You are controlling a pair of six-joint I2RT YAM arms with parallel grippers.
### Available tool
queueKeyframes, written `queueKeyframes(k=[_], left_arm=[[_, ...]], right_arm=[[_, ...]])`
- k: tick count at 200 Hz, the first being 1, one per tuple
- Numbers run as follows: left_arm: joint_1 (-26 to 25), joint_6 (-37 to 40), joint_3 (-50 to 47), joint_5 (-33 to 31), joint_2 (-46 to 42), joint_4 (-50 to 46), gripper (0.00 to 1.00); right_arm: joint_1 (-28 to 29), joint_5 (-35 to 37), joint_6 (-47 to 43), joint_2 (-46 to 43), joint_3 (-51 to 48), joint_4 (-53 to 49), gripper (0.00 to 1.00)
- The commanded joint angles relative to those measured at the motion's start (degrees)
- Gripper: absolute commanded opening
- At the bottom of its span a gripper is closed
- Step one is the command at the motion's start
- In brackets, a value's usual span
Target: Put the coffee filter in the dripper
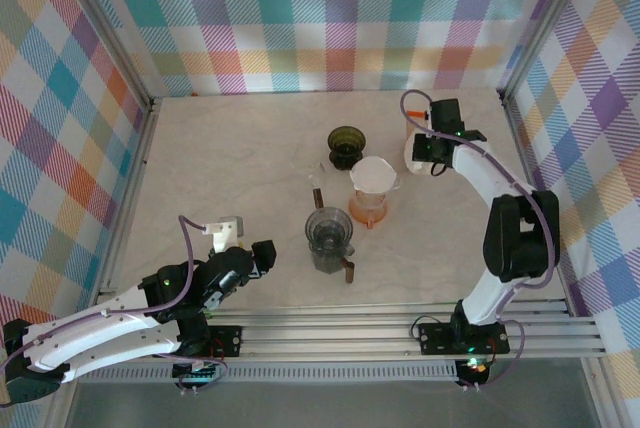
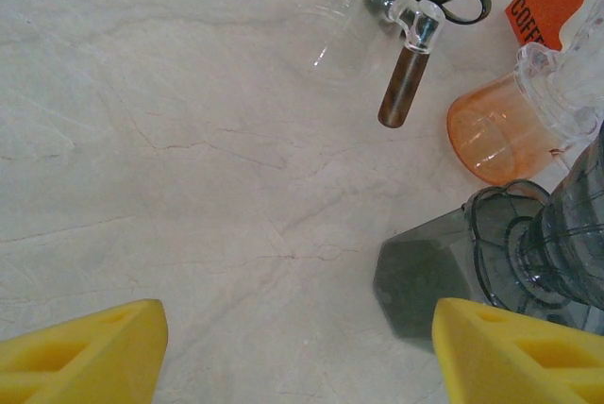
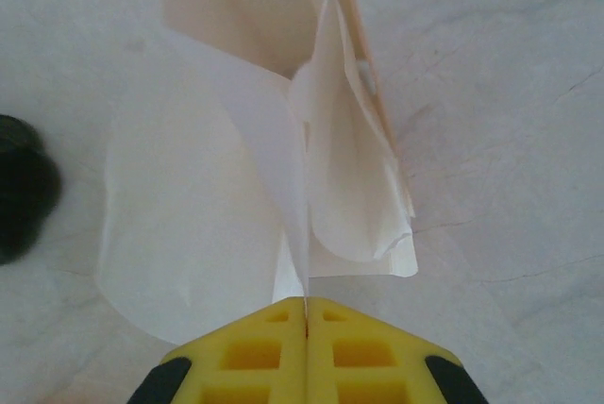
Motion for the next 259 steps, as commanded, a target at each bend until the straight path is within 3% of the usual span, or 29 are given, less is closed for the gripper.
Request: queueKeyframes(k=[1,66,120,159,199,259], left_arm=[[0.6,0.8,-0.9,0.6,-0.8,0.7,0.74],[0.6,0.9,-1.1,1.2,-2.4,0.7,0.74],[0.6,1.8,-0.1,1.9,-2.4,0.9,0.75],[0.6,3.1,0.8,2.5,-2.5,0.8,0.76],[0.6,5.1,1.8,2.8,-2.6,0.3,0.77],[0.6,6.9,1.9,2.5,-3.3,0.8,0.77]], right_arm=[[-0.2,-1.0,1.1,-3.6,-1.3,-0.5,0.0],[1.0,-0.8,3.3,-14.2,-2.9,-1.0,0.0],[5.3,-3.0,5.8,-26.1,-4.8,-2.8,0.0],[13.6,-5.0,8.6,-36.1,-7.6,-7.9,0.0],[24.9,-9.2,13.7,-43.8,-5.9,-21.1,0.0],[36.4,-18.7,19.7,-35.1,4.2,-40.0,0.0]])
